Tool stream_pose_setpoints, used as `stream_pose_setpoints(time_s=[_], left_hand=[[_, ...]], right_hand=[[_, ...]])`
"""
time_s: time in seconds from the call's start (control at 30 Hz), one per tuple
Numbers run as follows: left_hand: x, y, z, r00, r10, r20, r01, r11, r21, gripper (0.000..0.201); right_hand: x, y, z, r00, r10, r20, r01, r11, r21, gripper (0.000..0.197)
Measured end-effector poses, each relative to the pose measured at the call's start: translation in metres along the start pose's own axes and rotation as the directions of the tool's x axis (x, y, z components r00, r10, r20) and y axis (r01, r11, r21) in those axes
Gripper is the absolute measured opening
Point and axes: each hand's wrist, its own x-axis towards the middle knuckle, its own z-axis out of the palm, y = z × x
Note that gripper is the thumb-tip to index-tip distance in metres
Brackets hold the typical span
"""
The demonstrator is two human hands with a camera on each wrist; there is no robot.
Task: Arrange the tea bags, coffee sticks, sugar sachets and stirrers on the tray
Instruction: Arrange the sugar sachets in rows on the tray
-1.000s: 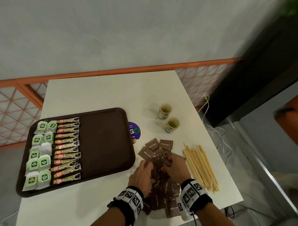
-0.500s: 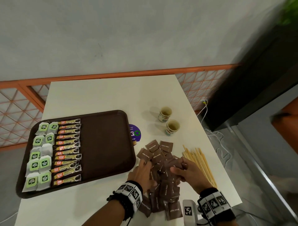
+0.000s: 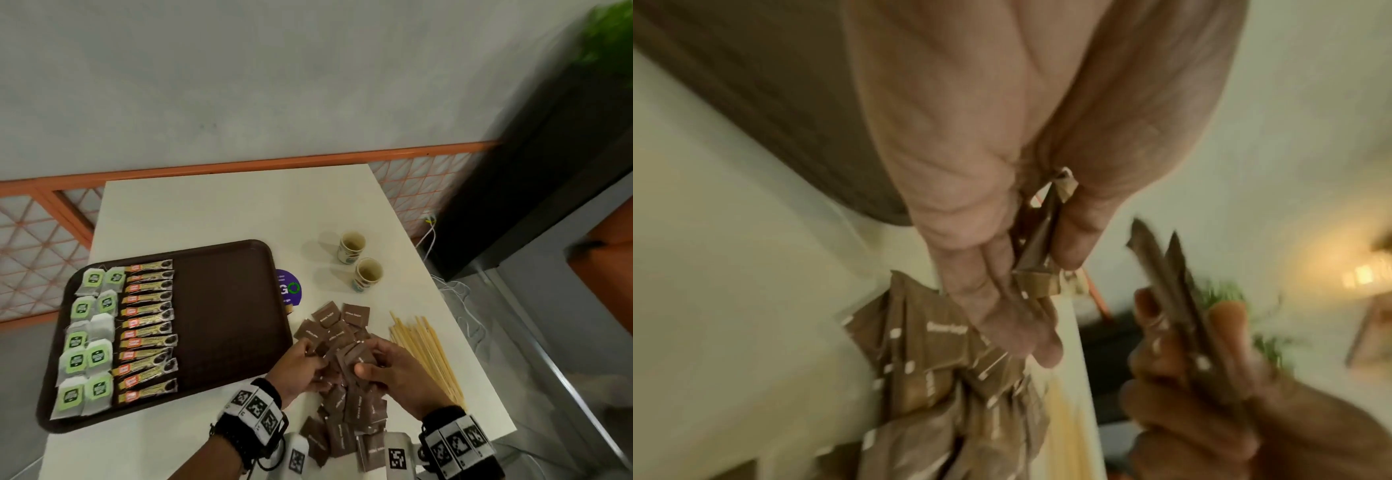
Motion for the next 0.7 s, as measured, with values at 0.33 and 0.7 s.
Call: stream_pose_setpoints(time_s=[0.33, 0.7], left_hand=[[-0.068, 0.023, -0.091, 0.982, 0.145, -0.119, -0.179, 0.914, -0.365, 0.019], [-0.106, 0.029, -0.184, 0.943, 0.191, -0.273, -0.293, 0.865, -0.407, 0.008]], right_hand=[[0.062, -0.061, 0.119, 0.982, -0.111, 0.153, 0.168, 0.886, -0.433, 0.029], [0.105, -0.083, 0.213, 0.948, -0.196, 0.253, 0.3, 0.817, -0.492, 0.008]])
